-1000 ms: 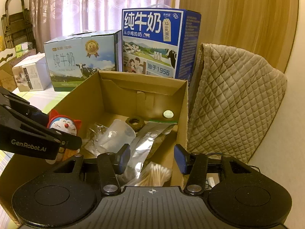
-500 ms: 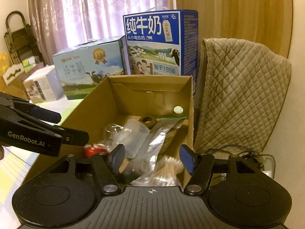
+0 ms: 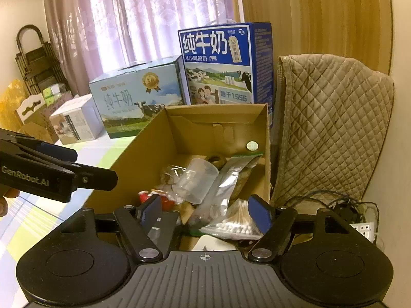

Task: Organize objects
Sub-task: 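Withdraw both tools from the box over the empty table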

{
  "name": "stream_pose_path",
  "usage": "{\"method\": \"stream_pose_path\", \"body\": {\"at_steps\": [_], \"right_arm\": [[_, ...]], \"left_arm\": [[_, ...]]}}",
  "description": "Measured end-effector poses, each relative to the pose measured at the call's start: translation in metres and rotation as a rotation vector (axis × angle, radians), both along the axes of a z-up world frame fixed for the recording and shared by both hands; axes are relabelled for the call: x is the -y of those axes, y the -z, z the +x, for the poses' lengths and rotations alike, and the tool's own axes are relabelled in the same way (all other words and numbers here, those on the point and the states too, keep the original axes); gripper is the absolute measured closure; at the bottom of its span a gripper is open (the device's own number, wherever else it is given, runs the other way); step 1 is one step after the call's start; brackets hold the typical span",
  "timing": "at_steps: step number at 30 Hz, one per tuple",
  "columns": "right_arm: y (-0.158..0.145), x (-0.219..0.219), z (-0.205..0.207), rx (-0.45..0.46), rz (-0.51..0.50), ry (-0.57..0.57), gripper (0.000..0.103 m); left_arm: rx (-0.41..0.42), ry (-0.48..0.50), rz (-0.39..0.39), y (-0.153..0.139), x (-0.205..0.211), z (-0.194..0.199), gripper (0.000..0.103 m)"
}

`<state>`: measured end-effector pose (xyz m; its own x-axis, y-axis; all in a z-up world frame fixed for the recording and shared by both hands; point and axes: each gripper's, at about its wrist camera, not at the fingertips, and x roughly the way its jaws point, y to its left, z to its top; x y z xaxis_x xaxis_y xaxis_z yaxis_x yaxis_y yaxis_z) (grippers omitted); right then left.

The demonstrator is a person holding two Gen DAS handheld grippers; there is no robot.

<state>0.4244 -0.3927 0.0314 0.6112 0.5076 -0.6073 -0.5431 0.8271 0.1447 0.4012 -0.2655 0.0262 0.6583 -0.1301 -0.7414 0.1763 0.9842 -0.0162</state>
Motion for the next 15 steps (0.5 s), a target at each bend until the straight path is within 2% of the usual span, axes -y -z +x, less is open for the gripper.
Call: {"method": "stream_pose_path", "body": {"at_steps": [6,8,15], "right_arm": [[-0.008,0.005,-0.02,-0.009,0.019,0.023,0.029],[-0.011,0.006,-0.029,-0.011,0.028,0.033,0.029],[-0.025,0.007,-0.069,-0.007,0.044,0.075,0.027]], "left_arm": [[0.035,-0.007,-0.013,-0.015,-0.005,-0.024,0.006],[0.049,-0.011,-0.016,-0.018,-0.009,-0.033,0.001],[0.077,-0.024,-0.045,-0.026,-0.033,-0.072,0.001]]}}
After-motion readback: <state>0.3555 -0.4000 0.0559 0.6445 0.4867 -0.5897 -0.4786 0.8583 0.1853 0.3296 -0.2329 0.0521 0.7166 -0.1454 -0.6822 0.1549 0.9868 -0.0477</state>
